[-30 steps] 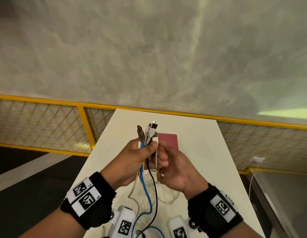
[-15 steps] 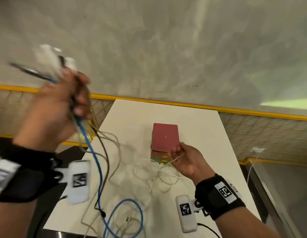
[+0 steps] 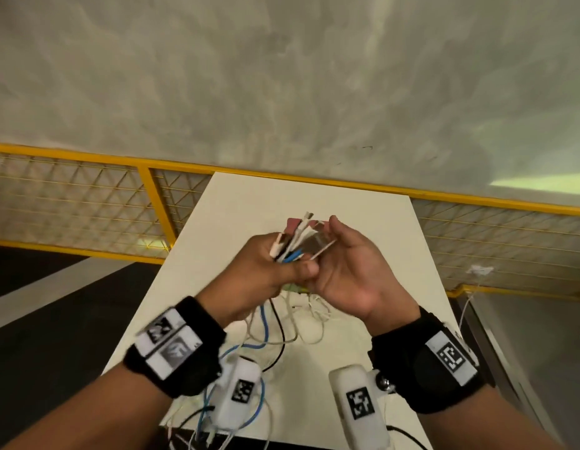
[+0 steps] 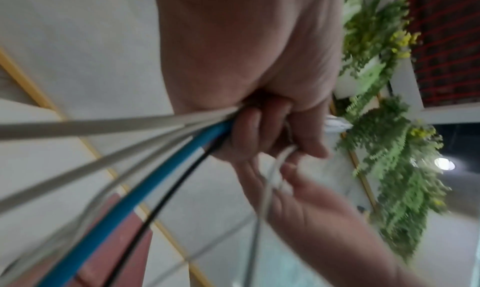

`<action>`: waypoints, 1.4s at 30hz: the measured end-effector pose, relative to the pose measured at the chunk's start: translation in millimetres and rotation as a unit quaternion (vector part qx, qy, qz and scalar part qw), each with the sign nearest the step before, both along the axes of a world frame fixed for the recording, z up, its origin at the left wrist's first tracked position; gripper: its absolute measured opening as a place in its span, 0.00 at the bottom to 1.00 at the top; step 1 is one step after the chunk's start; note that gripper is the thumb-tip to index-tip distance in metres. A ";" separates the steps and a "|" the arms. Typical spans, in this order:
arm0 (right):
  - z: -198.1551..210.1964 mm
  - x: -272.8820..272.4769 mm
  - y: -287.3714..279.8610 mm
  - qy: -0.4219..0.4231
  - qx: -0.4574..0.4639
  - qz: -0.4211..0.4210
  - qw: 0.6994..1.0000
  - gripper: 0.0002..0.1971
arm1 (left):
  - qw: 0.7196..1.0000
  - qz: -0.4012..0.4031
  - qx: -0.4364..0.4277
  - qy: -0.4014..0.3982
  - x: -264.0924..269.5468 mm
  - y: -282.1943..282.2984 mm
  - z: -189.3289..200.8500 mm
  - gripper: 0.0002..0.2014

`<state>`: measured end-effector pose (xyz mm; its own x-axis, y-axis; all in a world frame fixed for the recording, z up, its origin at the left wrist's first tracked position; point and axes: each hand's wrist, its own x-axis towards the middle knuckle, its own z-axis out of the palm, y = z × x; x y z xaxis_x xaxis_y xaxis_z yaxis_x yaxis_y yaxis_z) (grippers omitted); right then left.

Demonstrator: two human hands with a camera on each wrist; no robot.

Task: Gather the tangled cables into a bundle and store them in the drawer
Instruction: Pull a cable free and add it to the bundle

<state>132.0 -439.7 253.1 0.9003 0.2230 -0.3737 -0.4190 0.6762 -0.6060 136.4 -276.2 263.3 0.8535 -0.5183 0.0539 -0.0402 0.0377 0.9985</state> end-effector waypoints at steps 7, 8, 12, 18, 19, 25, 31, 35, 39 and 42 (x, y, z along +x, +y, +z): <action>-22.4 17.2 -60.6 0.072 0.060 -0.207 0.974 0.11 | 0.995 0.066 0.076 -0.026 32.7 102.7 20.5 0.19; -29.1 15.5 -65.3 0.084 0.062 -0.218 0.970 0.11 | 0.993 0.100 0.061 -0.020 36.3 114.9 21.5 0.21; -48.4 9.0 -71.1 0.115 0.040 -0.249 0.961 0.13 | 0.979 0.201 0.029 -0.034 42.8 141.1 24.0 0.28; -34.0 -0.9 -46.3 0.045 -0.037 -0.139 0.989 0.05 | 0.933 0.337 0.076 -0.101 42.5 85.6 10.1 0.12; -29.5 -2.5 -40.2 0.031 -0.048 -0.118 0.991 0.05 | 0.937 0.330 0.060 -0.096 38.4 70.6 6.6 0.11; -8.6 -13.7 0.6 -0.020 -0.041 -0.002 0.999 0.23 | 0.976 0.132 0.108 -0.135 1.6 -13.5 -16.9 0.14; -4.1 -12.1 -6.1 -0.007 -0.066 0.026 0.997 0.18 | 0.984 0.078 0.119 -0.103 3.9 -6.8 -17.0 0.09; -2.8 -11.7 -32.9 0.036 -0.083 -0.047 0.995 0.16 | 0.972 -0.077 0.206 -0.087 0.3 19.2 -3.4 0.15; -6.1 -23.4 -51.1 0.021 -0.190 -0.045 0.980 0.08 | 0.956 -0.101 0.263 -0.078 5.7 40.4 -4.9 0.08; -21.0 -39.8 -60.9 -0.020 -0.342 0.080 0.936 0.05 | 0.978 -0.005 0.202 -0.048 13.0 47.5 -3.3 0.07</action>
<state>92.2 -500.6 232.1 0.8922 0.0769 -0.4451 -0.4495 0.0543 -0.8916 149.4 -228.7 260.0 0.8489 -0.5228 -0.0777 -0.1356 -0.3575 0.9240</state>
